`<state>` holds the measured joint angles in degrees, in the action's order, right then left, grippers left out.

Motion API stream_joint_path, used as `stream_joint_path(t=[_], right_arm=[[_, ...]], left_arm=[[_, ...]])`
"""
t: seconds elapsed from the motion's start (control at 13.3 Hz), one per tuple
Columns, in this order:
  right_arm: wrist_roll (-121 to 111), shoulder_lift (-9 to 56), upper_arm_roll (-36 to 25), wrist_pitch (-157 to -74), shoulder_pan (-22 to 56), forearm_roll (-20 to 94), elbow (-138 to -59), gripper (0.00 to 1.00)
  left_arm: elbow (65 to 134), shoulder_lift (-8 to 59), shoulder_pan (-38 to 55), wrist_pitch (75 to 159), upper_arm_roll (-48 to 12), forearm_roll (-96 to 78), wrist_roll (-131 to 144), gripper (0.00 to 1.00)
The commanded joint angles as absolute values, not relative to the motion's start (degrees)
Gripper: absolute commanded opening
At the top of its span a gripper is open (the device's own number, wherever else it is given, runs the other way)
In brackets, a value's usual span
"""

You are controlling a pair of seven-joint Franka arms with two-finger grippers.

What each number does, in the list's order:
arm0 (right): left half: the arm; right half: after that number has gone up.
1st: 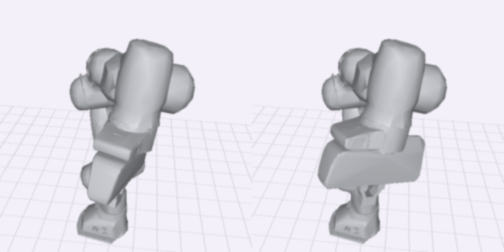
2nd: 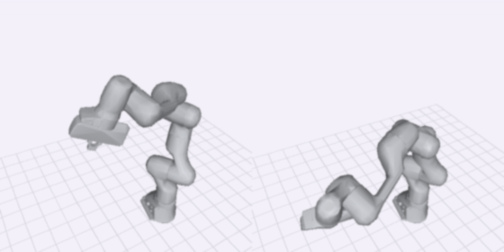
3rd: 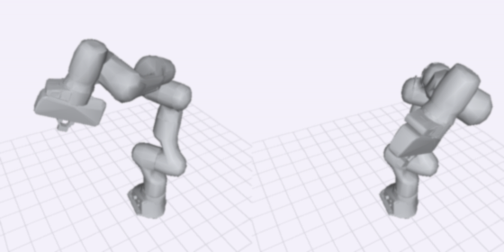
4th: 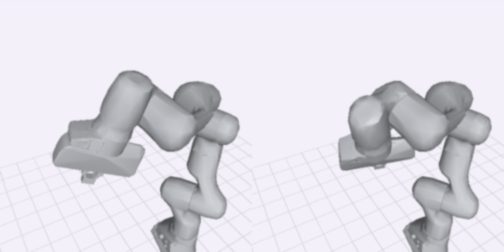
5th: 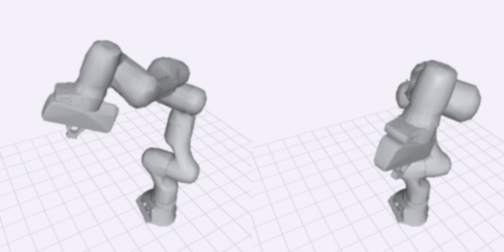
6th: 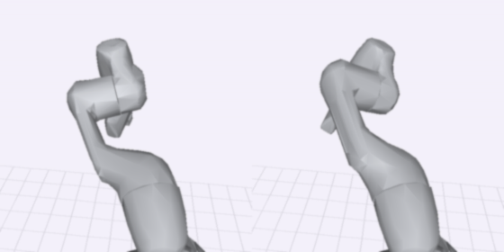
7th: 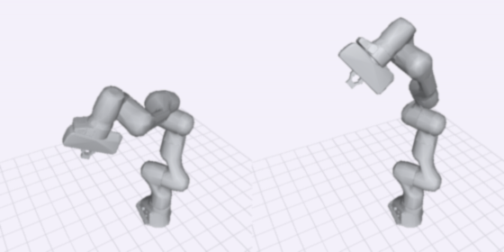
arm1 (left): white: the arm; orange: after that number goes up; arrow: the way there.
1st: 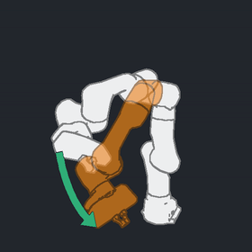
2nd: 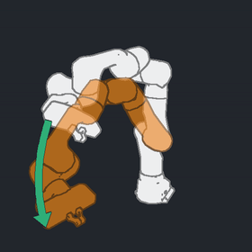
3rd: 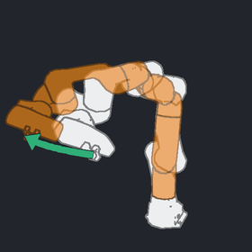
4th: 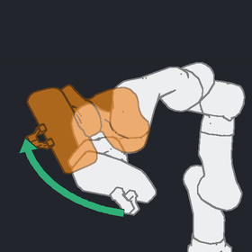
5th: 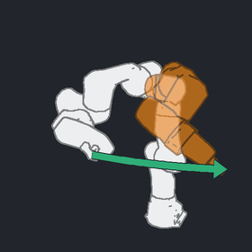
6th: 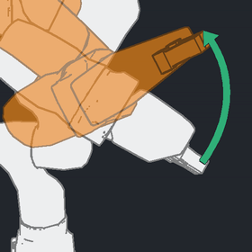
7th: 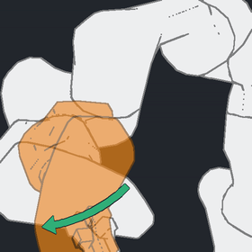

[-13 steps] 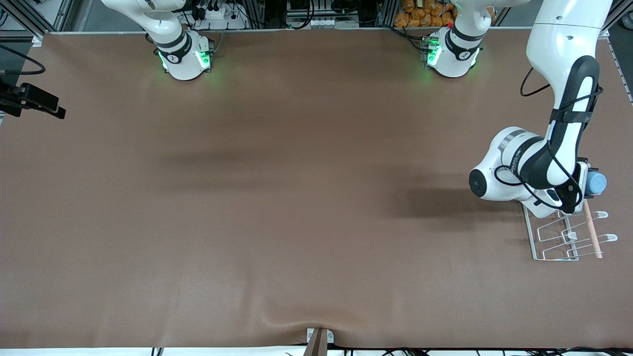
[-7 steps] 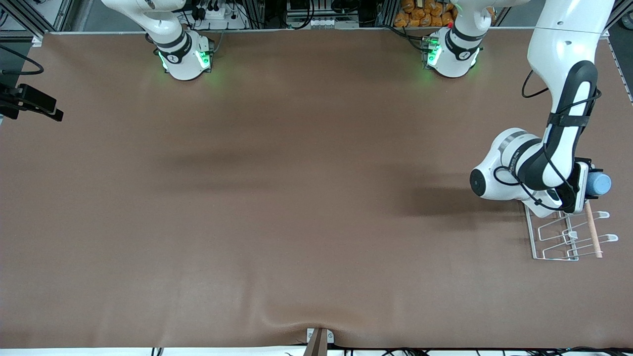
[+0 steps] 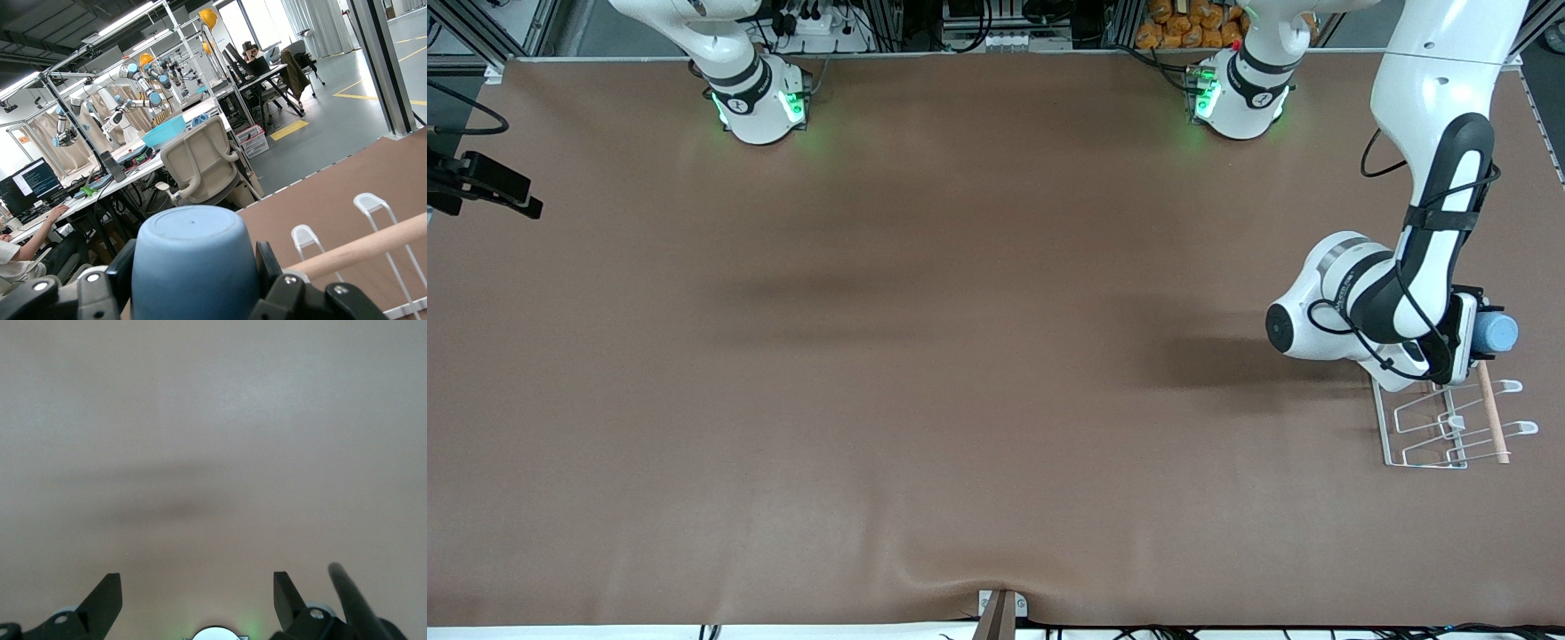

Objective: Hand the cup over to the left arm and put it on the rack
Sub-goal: 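Lower the cup onto the wire rack with the left gripper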

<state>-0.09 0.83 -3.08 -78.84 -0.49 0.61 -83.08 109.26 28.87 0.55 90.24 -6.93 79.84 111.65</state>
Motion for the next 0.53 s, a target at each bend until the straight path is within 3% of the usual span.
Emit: stream_joint_path(t=[0.0, 0.45], right_arm=[[-0.6, 0.1, -2.8, -79.0, -0.7, -0.6, -83.5, 1.00], [-0.6, 0.1, -2.9, -78.9, -0.9, -0.5, -83.7, 1.00]], left_arm=[[109.3, 29.4, 0.6, 90.4, -6.9, 81.0, 112.5, 0.42], [109.2, 31.1, 0.4, 90.4, -6.9, 81.1, 112.6, 0.47]])
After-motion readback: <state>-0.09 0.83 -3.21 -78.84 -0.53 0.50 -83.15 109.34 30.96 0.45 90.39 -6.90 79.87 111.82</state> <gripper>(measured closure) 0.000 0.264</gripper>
